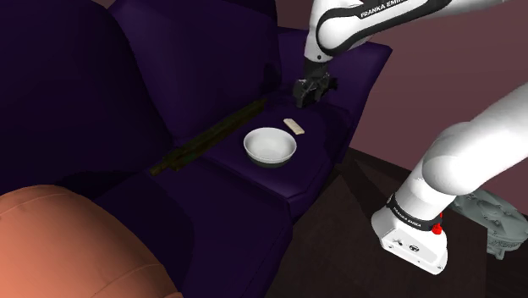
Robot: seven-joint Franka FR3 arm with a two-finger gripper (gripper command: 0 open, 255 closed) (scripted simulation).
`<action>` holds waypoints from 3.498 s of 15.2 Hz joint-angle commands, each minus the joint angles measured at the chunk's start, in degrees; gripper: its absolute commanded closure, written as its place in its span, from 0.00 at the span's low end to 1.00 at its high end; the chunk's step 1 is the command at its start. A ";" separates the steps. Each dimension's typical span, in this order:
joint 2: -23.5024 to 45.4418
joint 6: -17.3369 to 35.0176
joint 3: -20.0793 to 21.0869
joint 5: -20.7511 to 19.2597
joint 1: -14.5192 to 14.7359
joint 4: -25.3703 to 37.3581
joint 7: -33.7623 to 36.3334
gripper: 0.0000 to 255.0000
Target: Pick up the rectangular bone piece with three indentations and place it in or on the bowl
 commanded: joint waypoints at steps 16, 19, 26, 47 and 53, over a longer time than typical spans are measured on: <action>28.36 16.79 -2.29 4.73 -2.15 9.36 1.74 0.00; 29.80 18.66 -2.26 4.83 -2.16 8.93 1.67 0.00; 29.80 18.65 -2.27 4.83 -2.16 8.94 1.66 0.00; 32.77 18.99 -2.42 7.26 -3.94 12.40 -3.82 0.00; 33.10 19.38 -2.40 7.30 -3.94 12.33 -3.85 0.00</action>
